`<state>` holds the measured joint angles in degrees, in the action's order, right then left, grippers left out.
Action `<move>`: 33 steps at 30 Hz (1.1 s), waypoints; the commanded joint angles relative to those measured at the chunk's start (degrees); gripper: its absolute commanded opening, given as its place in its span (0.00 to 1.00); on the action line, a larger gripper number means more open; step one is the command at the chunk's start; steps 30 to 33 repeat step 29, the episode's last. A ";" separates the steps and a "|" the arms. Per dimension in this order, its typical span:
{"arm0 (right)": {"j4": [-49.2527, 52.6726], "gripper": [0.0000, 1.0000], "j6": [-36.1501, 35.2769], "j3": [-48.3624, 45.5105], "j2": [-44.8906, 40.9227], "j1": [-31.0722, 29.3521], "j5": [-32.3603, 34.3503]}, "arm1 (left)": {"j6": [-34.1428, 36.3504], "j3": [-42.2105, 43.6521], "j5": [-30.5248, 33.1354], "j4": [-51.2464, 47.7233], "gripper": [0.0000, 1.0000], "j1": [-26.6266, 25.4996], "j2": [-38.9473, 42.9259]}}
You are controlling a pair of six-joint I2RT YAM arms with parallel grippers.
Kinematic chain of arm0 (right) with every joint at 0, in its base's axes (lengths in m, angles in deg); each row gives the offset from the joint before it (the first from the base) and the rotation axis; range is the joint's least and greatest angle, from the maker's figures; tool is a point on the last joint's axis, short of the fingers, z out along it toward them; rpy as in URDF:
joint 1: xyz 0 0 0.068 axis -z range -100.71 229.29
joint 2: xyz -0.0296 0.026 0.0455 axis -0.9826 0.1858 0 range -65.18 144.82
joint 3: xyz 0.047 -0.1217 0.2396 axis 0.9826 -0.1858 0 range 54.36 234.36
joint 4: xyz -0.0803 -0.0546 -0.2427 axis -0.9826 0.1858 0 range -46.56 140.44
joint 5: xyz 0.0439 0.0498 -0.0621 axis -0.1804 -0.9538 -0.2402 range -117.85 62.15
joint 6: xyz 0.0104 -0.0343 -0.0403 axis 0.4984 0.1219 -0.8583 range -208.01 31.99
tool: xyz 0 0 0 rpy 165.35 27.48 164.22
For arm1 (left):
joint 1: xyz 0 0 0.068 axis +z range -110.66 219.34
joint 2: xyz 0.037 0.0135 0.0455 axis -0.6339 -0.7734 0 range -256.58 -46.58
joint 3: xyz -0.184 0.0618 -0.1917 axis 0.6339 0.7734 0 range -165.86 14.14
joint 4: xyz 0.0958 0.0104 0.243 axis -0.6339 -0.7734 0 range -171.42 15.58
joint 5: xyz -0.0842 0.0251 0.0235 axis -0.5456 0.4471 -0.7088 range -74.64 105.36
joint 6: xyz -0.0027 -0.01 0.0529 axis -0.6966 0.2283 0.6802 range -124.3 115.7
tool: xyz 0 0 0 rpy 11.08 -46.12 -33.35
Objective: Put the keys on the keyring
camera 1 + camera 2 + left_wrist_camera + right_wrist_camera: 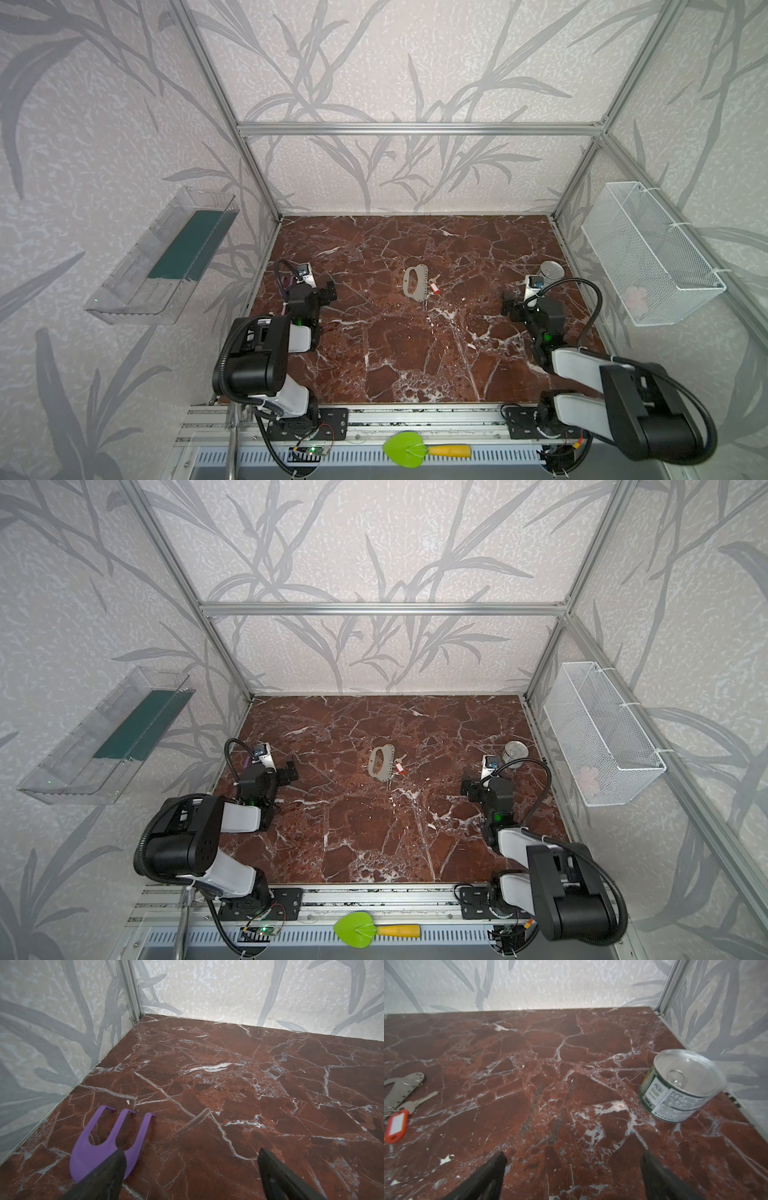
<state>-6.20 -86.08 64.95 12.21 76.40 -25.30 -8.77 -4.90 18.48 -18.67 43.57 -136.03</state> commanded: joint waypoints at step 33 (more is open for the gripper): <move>-6.17 0.99 -6.44 11.03 13.44 -0.27 -11.28 | 0.43 -1.01 0.31 1.06 0.99 0.04 -0.28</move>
